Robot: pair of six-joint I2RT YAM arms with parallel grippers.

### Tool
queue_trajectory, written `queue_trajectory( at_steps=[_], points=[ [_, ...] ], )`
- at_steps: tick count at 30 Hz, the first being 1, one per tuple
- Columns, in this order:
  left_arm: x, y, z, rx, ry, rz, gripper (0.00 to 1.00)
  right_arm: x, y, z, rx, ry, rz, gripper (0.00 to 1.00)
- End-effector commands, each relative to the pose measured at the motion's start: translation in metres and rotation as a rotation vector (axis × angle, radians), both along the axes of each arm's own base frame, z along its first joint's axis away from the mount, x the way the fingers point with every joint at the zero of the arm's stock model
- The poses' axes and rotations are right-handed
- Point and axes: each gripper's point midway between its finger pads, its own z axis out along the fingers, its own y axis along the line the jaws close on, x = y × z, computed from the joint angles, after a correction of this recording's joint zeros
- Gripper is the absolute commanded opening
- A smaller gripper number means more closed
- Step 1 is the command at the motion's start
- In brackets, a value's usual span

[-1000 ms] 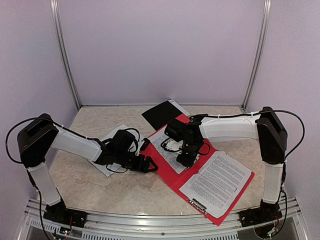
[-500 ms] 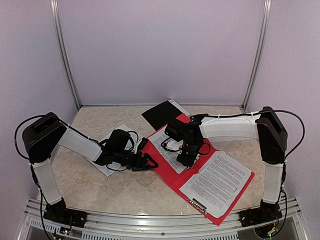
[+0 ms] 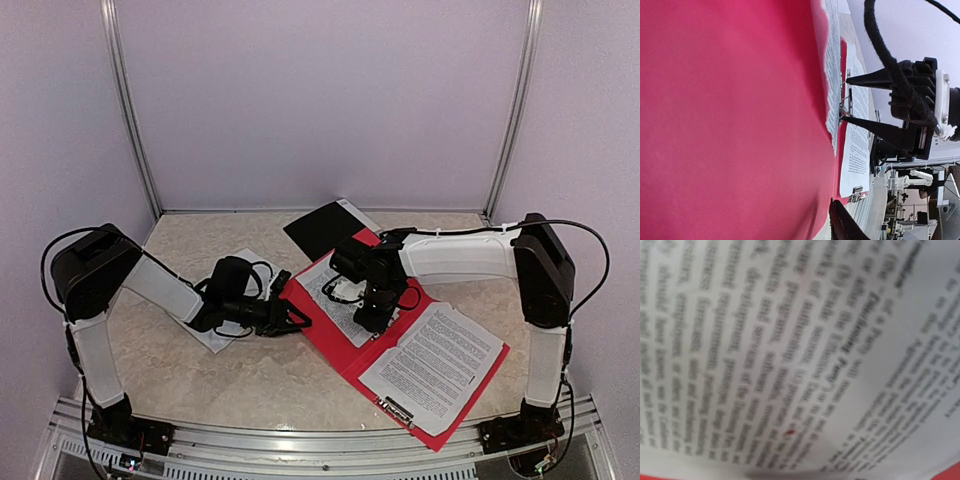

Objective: Put the files into the folder
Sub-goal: Close the spring clip on the folder with some files.

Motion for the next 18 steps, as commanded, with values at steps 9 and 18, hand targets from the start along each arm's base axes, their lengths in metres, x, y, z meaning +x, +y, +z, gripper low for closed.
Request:
queue_trajectory(
  at_steps=[9,18],
  points=[
    [0.0058,-0.0091,0.0074,-0.076,0.014,-0.009,0.12,0.0053,-0.0089,0.0132,0.001,-0.037,-0.020,0.44],
    [0.0034,-0.0061,0.0064,-0.044,0.018,-0.010,0.00,0.0082,-0.0106,0.0151,-0.008,-0.047,-0.029,0.44]
  ],
)
